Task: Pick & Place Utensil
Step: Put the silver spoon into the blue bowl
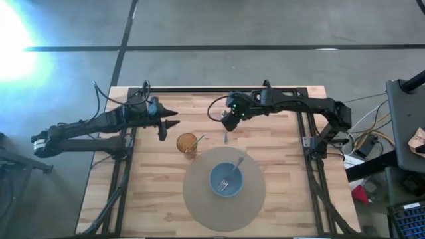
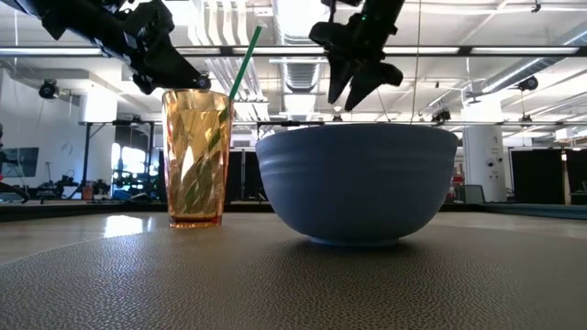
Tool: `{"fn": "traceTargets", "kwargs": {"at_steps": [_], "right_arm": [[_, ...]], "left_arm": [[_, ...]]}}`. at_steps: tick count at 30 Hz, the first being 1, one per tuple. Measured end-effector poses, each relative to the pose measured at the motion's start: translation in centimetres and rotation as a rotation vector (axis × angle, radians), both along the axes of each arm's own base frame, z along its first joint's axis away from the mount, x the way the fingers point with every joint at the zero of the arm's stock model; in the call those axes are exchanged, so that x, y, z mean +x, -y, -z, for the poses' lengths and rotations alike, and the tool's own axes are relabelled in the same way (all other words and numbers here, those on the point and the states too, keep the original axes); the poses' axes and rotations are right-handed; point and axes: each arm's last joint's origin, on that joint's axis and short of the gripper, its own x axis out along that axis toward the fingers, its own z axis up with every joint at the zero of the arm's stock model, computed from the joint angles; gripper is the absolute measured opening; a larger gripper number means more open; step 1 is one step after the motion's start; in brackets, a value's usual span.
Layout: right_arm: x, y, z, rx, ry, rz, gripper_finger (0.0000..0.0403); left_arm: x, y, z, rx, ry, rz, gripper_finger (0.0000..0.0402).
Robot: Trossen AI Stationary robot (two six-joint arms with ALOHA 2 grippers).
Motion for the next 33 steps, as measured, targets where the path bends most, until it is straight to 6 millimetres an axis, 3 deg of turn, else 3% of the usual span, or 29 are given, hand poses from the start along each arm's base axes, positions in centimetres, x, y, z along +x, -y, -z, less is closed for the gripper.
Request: {"fn": "traceTargets", "kwargs": {"at_steps": [11,22,33], "right_arm": [[1.8,1.2,2.1,0.124,-0.014,0.071,0.0194],[5.2,2.3,4.8,0.187,-0.091,0.043,0.0194],[7.0,3.3,9.2,0.224,-0.284,0.071,0.0194]], "left_arm": [[-0.2,0.1,0.5,0.029,0.014,0.009,0.0193],[-1.1,0.4,-0.3,0.06,0.06,0.014,0.0193],[-2.4,0.9,-0.7,0.069,0.083,0.014,0.0193]]}}
